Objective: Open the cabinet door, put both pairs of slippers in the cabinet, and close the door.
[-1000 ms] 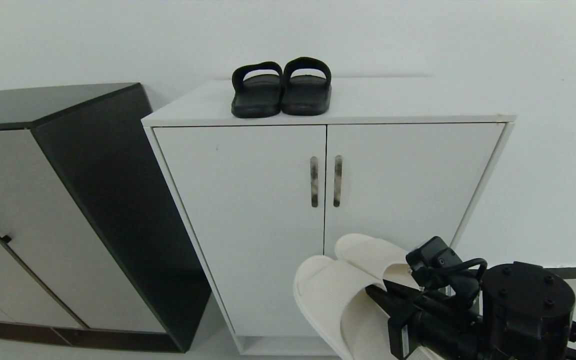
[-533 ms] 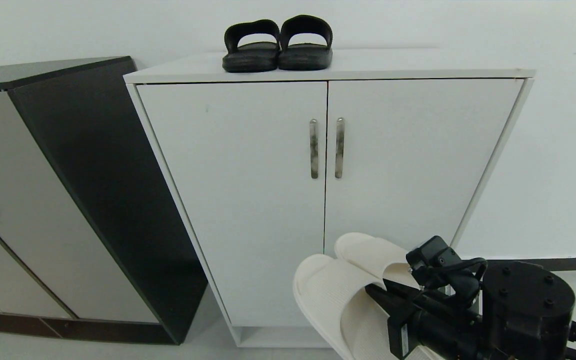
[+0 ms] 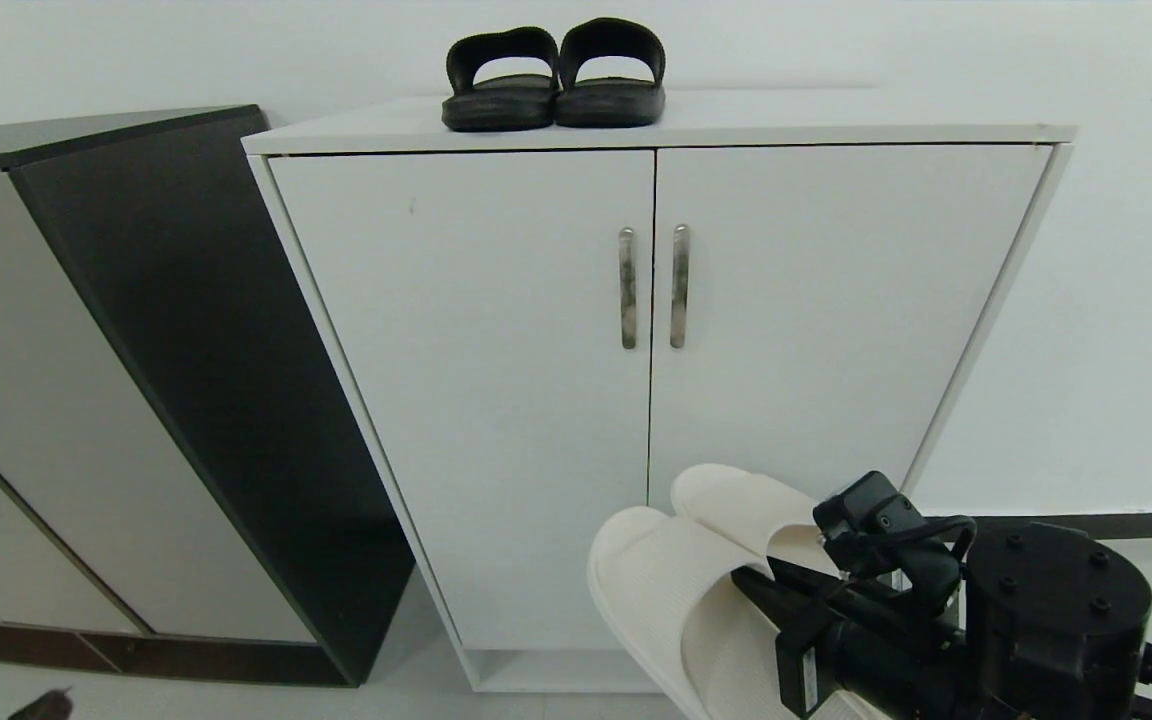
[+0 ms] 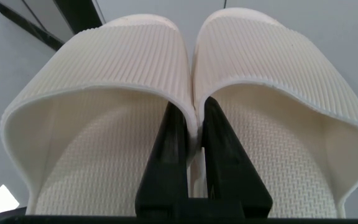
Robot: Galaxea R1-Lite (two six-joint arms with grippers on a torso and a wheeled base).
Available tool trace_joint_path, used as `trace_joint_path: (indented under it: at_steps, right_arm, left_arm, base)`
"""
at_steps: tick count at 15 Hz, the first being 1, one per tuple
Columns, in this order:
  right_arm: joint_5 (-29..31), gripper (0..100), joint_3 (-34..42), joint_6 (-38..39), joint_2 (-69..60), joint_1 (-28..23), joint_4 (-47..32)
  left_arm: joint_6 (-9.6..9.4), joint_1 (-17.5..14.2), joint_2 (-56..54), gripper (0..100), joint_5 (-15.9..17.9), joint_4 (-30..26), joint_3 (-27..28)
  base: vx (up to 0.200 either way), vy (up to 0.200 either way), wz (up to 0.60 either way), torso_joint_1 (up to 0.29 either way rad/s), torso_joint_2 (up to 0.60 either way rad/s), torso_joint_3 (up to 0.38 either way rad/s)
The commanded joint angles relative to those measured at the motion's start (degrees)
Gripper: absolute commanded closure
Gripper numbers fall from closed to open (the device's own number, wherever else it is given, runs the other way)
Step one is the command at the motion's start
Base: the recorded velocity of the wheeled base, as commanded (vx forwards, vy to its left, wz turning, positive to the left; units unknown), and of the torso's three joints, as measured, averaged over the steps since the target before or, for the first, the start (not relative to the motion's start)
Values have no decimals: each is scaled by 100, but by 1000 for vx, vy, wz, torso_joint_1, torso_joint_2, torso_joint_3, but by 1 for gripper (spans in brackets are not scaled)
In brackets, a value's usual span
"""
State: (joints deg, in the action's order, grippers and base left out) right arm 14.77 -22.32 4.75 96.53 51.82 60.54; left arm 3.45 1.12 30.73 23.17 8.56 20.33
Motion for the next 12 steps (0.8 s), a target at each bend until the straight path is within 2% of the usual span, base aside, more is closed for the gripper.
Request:
trace_joint_path:
  at_steps: [1, 2, 4, 6, 10, 11, 12]
  right_arm:
    - [17, 100, -18, -1, 42, -14, 2]
    - [8, 100, -18, 8, 24, -32, 11]
    - [-19, 100, -9, 34, -20, -49, 11]
    - [-1, 100, -9, -1, -37, -49, 2]
    - [-36, 100, -44, 8, 59, -41, 2]
    - [-36, 100, -27, 8, 68, -32, 2]
    - [-36, 100, -18, 8, 77, -14, 2]
  left_arm:
    - [77, 802, 2174, 0, 521, 1324, 287]
    - [130, 1294, 2499, 0, 310, 1570, 375]
    - [147, 2296, 3044, 0, -314, 1702, 674]
    - [341, 3052, 3668, 0, -788, 1895, 1122]
    - [341, 3852, 4521, 0, -1061, 2150, 1869]
    - [341, 4177, 4960, 0, -1289, 2150, 2352]
    - [332, 4282, 5232, 0, -1280, 2159, 2642]
  base:
    - [0, 0, 0, 0, 0, 0]
    - [0, 0, 0, 0, 0, 0]
    - [0, 0, 0, 0, 0, 0]
    - [0, 0, 0, 0, 0, 0]
    - [0, 0, 0, 0, 0, 0]
    - [0, 0, 0, 0, 0, 0]
    - [0, 0, 0, 0, 0, 0]
